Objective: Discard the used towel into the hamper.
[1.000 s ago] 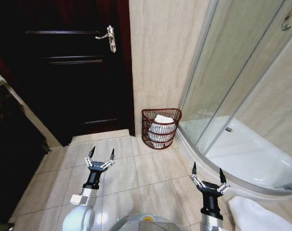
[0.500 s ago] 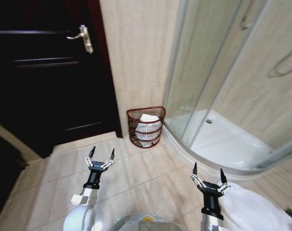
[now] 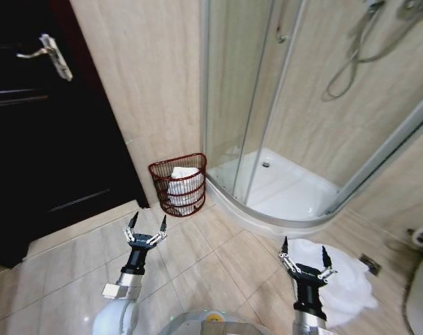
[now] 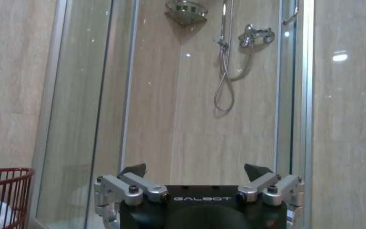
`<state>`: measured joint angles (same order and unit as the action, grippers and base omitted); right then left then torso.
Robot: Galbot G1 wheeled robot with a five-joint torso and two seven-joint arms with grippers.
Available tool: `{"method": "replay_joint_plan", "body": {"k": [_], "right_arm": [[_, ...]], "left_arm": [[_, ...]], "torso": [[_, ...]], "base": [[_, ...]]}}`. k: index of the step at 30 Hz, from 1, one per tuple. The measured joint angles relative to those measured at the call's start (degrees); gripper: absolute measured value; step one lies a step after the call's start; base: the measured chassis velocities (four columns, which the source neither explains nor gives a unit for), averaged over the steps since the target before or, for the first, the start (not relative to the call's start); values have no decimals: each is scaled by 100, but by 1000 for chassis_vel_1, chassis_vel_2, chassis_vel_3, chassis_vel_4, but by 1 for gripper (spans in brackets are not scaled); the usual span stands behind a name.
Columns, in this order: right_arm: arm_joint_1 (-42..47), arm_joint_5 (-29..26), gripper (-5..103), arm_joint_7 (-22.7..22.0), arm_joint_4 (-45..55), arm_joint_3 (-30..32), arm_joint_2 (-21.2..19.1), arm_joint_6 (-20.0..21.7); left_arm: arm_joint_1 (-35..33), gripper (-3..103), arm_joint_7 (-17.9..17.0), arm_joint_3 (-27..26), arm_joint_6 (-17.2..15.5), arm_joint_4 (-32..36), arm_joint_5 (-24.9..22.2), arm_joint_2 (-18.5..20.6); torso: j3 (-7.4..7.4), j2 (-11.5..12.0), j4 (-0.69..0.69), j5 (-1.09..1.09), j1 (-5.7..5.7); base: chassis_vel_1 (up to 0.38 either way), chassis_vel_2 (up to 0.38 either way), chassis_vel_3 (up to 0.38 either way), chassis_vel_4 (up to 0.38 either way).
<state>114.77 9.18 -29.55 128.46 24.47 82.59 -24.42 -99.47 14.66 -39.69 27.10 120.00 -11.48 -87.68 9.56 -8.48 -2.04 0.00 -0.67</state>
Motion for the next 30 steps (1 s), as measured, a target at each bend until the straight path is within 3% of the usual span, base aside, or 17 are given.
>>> {"method": "replay_joint_plan", "body": {"k": [30], "right_arm": [[89, 124, 100, -52, 55, -115, 8, -136]], "left_arm": [[-112, 100, 31, -6, 80, 72, -6, 20]], "torso": [[0, 0, 1, -1, -1]], "base": [[-53, -52, 58, 56]]}}
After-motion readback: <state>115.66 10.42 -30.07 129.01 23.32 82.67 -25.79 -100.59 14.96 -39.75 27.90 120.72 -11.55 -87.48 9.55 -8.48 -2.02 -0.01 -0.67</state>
